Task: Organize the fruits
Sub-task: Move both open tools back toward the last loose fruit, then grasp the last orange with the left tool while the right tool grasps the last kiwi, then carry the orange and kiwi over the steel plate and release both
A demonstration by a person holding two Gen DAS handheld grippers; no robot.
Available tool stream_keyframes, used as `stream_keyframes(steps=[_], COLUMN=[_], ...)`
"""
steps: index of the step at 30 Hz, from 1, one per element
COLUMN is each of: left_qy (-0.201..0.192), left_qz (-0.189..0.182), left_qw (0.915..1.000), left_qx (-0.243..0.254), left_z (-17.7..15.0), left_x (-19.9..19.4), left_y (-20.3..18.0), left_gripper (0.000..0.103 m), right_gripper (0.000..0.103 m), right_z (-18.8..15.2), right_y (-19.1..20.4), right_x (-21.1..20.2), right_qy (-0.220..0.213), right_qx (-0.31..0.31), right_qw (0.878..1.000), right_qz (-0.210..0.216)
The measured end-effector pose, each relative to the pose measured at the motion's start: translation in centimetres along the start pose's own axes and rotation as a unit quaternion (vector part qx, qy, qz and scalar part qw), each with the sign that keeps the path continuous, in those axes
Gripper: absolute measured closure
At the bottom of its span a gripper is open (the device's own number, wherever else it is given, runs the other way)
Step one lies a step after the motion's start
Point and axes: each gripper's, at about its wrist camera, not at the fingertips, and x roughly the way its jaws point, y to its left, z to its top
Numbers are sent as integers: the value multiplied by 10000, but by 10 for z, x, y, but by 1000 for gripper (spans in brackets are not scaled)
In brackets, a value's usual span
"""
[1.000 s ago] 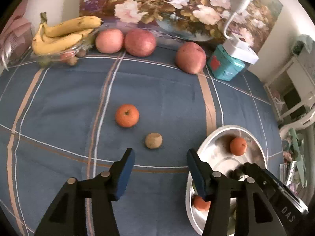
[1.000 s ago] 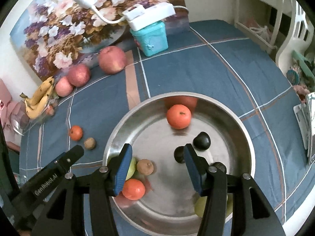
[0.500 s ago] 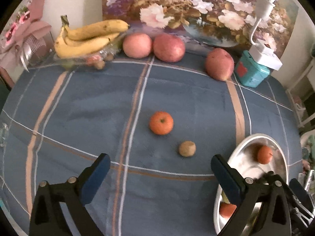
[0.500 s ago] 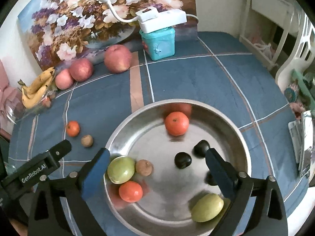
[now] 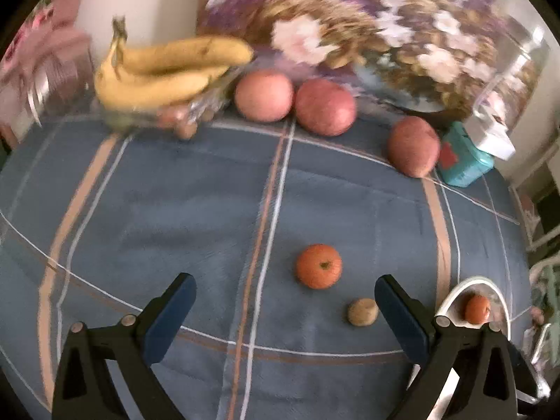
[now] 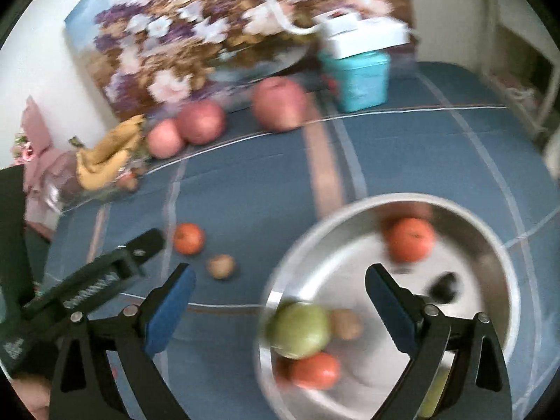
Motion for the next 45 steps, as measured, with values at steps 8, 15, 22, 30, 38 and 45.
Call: stream_keyframes(steps=[8,15,22,30,38,45], left_qy=[277,479,566,589,539,326], left_qz=[-600,-839,-1079,-1026,-1071,-1101], left_qw=[9956,9941,9923,9920,9906,9928], left_qx=[-665,-495,-209,-448,-651,-332], left_z=[15,18,17,15,5,-22], left_x=[32,54,56,46,8,-43], left_y=[26,12,-11,1,3,-6], left_gripper=[8,25,64,66,66,66], right_gripper=[24,48,63,78,78,78], right_z=[13,14,13,7,0,-21], right_y=[36,48,51,57,65,51], right_x=[27,58,75,76,41,-8], right_qy=[52,342,556,660,424,291], right_qx=[-168,-482,-620,-772,-788,-727], right_qw=[9996,9981,9965,9948,9956,9969], right_qz=[221,166,72,120,281,36])
